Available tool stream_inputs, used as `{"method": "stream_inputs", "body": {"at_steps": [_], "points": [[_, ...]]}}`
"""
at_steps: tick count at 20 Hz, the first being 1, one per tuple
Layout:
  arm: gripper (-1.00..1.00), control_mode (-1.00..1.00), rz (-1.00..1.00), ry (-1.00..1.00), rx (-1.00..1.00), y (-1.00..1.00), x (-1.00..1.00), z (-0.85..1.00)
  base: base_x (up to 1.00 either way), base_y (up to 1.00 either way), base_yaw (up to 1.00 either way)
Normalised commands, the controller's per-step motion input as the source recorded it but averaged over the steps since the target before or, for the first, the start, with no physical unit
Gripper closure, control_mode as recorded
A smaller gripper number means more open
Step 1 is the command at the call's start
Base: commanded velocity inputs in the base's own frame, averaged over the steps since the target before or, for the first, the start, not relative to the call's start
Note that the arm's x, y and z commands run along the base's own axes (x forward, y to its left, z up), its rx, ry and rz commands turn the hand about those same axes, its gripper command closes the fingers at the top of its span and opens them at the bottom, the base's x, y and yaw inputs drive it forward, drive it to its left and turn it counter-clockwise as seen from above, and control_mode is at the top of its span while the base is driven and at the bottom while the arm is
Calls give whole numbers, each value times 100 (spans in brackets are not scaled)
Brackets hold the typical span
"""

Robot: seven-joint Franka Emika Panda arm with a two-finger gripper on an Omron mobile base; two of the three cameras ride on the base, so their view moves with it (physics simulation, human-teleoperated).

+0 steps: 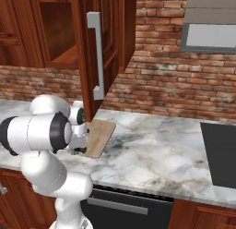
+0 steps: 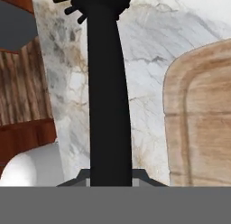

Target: Grab the spray bottle from the cabinet, then place it next to the cutting board for sanitizing. Then grab the dish brush from the countertop next to the sink and place it next to the cutting board.

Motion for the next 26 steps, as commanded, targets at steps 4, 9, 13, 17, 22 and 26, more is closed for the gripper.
{"method": "stream_inputs", "body": {"at_steps": [4, 9, 13, 17, 22, 26], "points": [[100, -100, -18, 1, 0, 0, -68, -9, 0, 0, 0], [100, -100, -6, 11, -5, 5, 0, -42, 0, 0, 0], [100, -100, 0, 2, -12, 14, 28, -54, 0, 0, 0], [-100, -100, 0, 6, -10, 3, 10, -49, 0, 0, 0], [-100, -100, 0, 0, -4, 0, 0, -26, 0, 0, 0], [-100, -100, 0, 0, -1, 0, 0, -6, 0, 0, 0]]}}
